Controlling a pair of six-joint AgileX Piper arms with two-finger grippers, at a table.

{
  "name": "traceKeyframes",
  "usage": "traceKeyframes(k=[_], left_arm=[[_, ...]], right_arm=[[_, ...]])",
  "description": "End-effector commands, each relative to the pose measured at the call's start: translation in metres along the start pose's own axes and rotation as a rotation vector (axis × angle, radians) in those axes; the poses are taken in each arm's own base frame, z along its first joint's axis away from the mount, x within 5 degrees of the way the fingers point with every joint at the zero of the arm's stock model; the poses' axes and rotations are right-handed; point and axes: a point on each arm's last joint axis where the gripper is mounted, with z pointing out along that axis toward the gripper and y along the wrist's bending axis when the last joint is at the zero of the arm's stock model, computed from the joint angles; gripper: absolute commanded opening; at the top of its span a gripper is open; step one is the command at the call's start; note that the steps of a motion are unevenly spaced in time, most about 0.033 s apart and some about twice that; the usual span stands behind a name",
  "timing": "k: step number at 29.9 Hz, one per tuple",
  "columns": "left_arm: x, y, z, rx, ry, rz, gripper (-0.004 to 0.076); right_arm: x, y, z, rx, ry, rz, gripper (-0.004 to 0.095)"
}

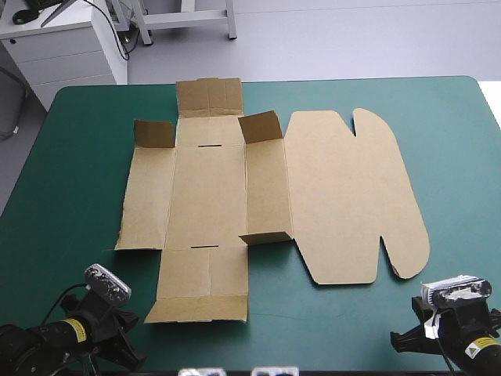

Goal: Fold the box

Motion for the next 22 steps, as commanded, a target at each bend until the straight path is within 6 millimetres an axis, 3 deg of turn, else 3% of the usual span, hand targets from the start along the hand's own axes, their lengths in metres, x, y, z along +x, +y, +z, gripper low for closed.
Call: traceKeyframes(k=[1, 13, 18, 22], left_arm=[[-0.009, 0.000, -0.007, -0.001, -0.064, -0.004, -0.0008], [-0.014, 0.000, -0.010, 0.002, -0.102, -0.009, -0.0008], [-0.035, 0.000, -0.028, 0.006, -0.192, -0.049, -0.0008], [-0.064, 0.004, -0.041, -0.002, -0.230, -0.074, -0.0008]], right_arm=[[-0.012, 0.000, -0.004, 0.003, -0.072, 0.004, -0.0019], [-0.012, 0.000, -0.004, 0.003, -0.072, 0.004, -0.0019], [-0.012, 0.000, -0.004, 0.003, -0.072, 0.004, -0.0019], [-0.012, 0.000, -0.004, 0.003, -0.072, 0.004, -0.0019]])
